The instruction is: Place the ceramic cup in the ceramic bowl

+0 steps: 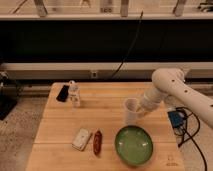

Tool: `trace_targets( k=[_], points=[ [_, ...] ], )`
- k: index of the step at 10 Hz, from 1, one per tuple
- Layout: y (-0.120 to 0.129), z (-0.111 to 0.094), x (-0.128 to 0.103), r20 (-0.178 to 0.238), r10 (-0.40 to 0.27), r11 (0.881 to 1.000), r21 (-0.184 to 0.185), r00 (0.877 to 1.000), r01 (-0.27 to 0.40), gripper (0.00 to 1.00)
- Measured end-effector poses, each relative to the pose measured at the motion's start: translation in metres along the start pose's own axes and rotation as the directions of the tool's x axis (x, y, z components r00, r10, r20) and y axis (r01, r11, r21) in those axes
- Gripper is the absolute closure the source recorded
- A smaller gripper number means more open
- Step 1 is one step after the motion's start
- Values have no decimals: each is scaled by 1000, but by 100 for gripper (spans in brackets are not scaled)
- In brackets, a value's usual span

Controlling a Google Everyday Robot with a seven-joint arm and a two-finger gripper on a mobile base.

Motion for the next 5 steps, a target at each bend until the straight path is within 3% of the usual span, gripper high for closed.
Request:
trace_targets(
  k=[5],
  points=[
    [33, 8, -17, 16, 17, 1000, 13, 1000, -17, 100]
  ],
)
